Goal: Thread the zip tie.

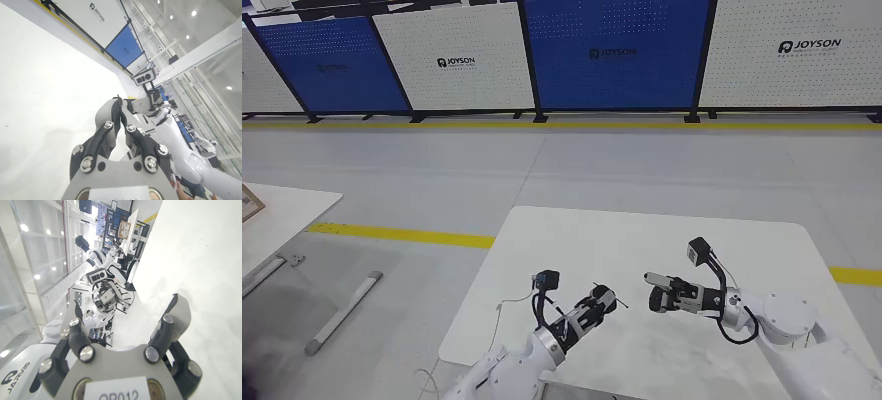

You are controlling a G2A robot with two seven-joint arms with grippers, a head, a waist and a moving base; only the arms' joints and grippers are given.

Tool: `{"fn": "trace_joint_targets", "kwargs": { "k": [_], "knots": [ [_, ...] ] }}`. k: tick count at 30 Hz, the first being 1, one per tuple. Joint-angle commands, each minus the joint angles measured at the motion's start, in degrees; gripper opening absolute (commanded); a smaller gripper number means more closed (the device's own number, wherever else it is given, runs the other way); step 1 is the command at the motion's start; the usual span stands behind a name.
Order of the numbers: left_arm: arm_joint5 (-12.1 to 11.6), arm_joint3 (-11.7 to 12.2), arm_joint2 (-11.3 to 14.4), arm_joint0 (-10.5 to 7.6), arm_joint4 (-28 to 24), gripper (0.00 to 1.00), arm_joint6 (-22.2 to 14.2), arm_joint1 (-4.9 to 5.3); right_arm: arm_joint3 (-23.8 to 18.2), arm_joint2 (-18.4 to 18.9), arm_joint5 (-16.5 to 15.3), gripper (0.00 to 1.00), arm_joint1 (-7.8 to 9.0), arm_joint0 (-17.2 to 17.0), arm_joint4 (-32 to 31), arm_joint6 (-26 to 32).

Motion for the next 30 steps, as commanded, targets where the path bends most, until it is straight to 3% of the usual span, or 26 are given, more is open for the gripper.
{"fn": "trace_joint_targets", "kwargs": {
  "k": [1,9,17,30],
  "knots": [
    [-0.06,-0.02,-0.04,0.1,-0.01,0.0,-0.03,0.01,0.0,0.0,0.0,1.0,0.0,0.0,0.0,0.0],
    [-0.01,0.02,-0.03,0.06,0.01,0.0,0.11,0.0,0.0,0.0,0.0,1.0,0.0,0.0,0.0,0.0],
    [0.8,-0.56,1.75,-0.64,0.46,0.0,6.43,-0.71,0.0,0.0,0.0,1.0,0.0,0.0,0.0,0.0],
    [0.99,-0.56,1.89,-0.75,0.69,0.0,6.18,-0.73,-0.12,-0.02,0.02,1.0,0.0,-0.1,-0.23,-0.33]
  ]
}}
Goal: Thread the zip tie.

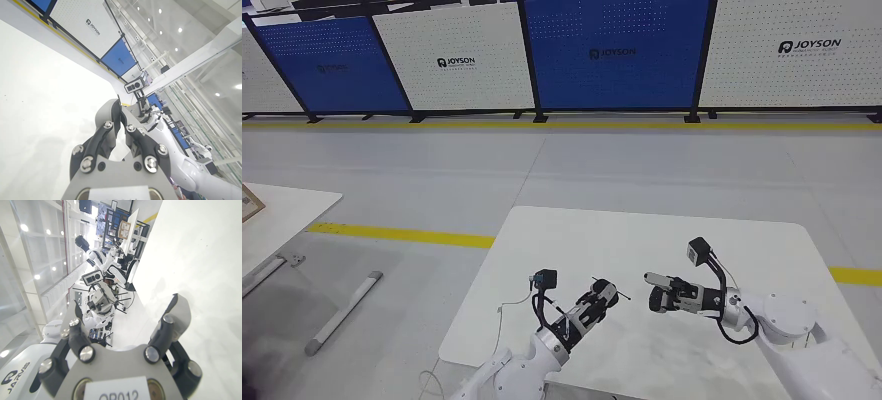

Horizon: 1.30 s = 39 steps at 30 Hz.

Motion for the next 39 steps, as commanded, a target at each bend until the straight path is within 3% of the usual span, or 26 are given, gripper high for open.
{"fn": "trace_joint_targets", "kwargs": {
  "k": [1,6,12,22,25,28,31,39],
  "knots": [
    [0.0,0.0,0.0,0.0,0.0,0.0,0.0,0.0,-1.28,-0.03,0.23,1.0,0.06,-0.64,-1.87,-1.72],
    [0.0,0.0,0.0,0.0,0.0,0.0,0.0,0.0,-5.51,3.67,1.77,1.0,1.39,-3.77,-4.72,-1.91],
    [0.0,0.0,0.0,0.0,0.0,0.0,0.0,0.0,-8.67,10.34,6.36,1.0,3.23,-8.3,-5.4,-2.79],
    [0.0,0.0,0.0,0.0,0.0,0.0,0.0,0.0,-8.97,10.0,6.5,1.0,3.18,-8.51,-5.99,-3.31],
    [0.0,0.0,0.0,0.0,0.0,0.0,0.0,0.0,-10.59,7.61,11.51,1.0,2.77,-8.21,-11.42,-8.57],
    [0.0,0.0,0.0,0.0,0.0,0.0,0.0,0.0,-11.83,7.55,14.62,1.0,2.53,-8.8,-12.26,-13.11],
    [0.0,0.0,0.0,0.0,0.0,0.0,0.0,0.0,-12.48,10.36,14.84,1.0,2.94,-10.71,-11.58,-15.82],
    [0.0,0.0,0.0,0.0,0.0,0.0,0.0,0.0,-18.29,21.76,12.38,1.0,5.04,-21.06,-10.03,-17.95]
  ]
}}
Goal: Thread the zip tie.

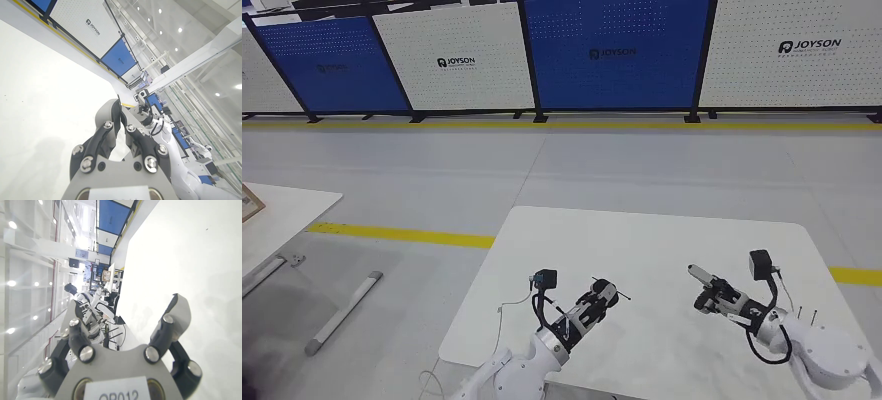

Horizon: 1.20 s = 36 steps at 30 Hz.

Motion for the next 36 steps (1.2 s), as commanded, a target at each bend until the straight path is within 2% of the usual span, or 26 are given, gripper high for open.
{"fn": "trace_joint_targets", "kwargs": {
  "k": [1,4,16,19,23,28,32,34,36],
  "knots": [
    [0.0,0.0,0.0,0.0,0.0,0.0,0.0,0.0,-0.93,2.93,-1.19,1.0,0.35,-2.31,1.66,0.19],
    [0.0,0.0,0.0,0.0,0.0,0.0,0.0,0.0,-1.43,5.72,-3.53,1.0,0.82,-4.27,4.53,5.14],
    [0.0,0.0,0.0,0.0,0.0,0.0,0.0,0.0,-1.51,5.64,-3.42,1.0,0.81,-4.4,3.97,4.74],
    [0.0,0.0,0.0,0.0,0.0,0.0,0.0,0.0,-0.99,6.96,-2.22,1.0,1.1,-3.89,4.1,7.26],
    [0.0,0.0,0.0,0.0,0.0,0.0,0.0,0.0,0.58,11.86,-0.48,1.0,2.19,-3.33,4.15,15.02],
    [0.0,0.0,0.0,0.0,0.0,0.0,0.0,0.0,0.72,16.73,1.77,1.0,3.62,-2.46,-1.88,20.28],
    [0.0,0.0,0.0,0.0,0.0,0.0,0.0,0.0,1.8,18.21,3.27,1.0,4.43,-0.67,-5.84,24.25],
    [0.0,0.0,0.0,0.0,0.0,0.0,0.0,0.0,2.21,17.73,4.82,1.0,4.73,0.49,-9.18,24.87],
    [0.0,0.0,0.0,0.0,0.0,0.0,0.0,0.0,2.21,17.73,4.82,1.0,4.73,0.49,-9.18,24.87]
  ]
}}
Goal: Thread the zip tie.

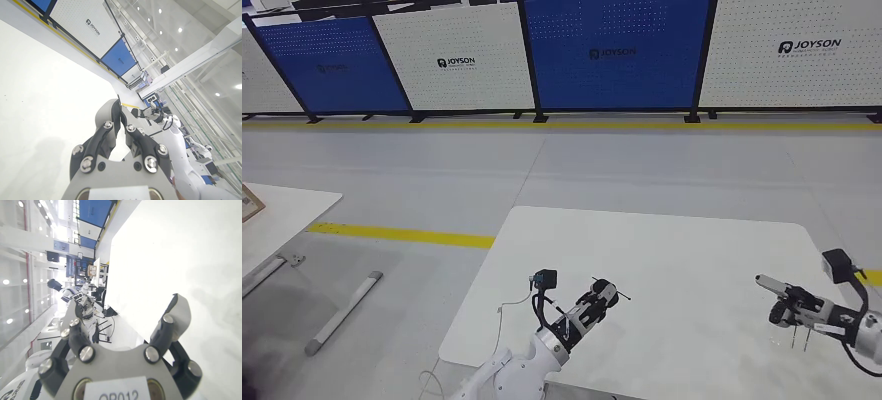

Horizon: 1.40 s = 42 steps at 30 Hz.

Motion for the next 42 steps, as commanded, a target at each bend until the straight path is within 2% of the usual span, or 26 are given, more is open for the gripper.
{"fn": "trace_joint_targets", "kwargs": {
  "k": [1,18,20,24,26,29,42],
  "knots": [
    [0.0,0.0,0.0,0.0,0.0,0.0,0.0,0.0,-0.03,-0.02,-0.01,1.0,-0.01,-0.03,0.11,-0.07],
    [0.0,0.0,0.0,0.0,0.0,0.0,0.0,0.0,-0.03,-0.02,-0.01,1.0,-0.01,-0.03,0.11,-0.07],
    [0.0,0.0,0.0,0.0,0.0,0.0,0.0,0.0,-1.02,-0.06,-0.72,1.0,0.2,-0.34,-3.1,-1.06],
    [0.0,0.0,0.0,0.0,0.0,0.0,0.0,0.0,-1.88,1.46,1.14,1.0,1.32,1.27,-10.65,3.25],
    [0.0,0.0,0.0,0.0,0.0,0.0,0.0,0.0,-2.84,1.79,1.09,1.0,1.9,2.05,-14.62,6.06],
    [0.0,0.0,0.0,0.0,0.0,0.0,0.0,0.0,-4.15,2.01,1.53,1.0,2.45,2.66,-19.13,7.07],
    [0.0,0.0,0.0,0.0,0.0,0.0,0.0,0.0,-4.51,1.8,1.18,1.0,2.58,2.68,-19.73,7.75]
  ]
}}
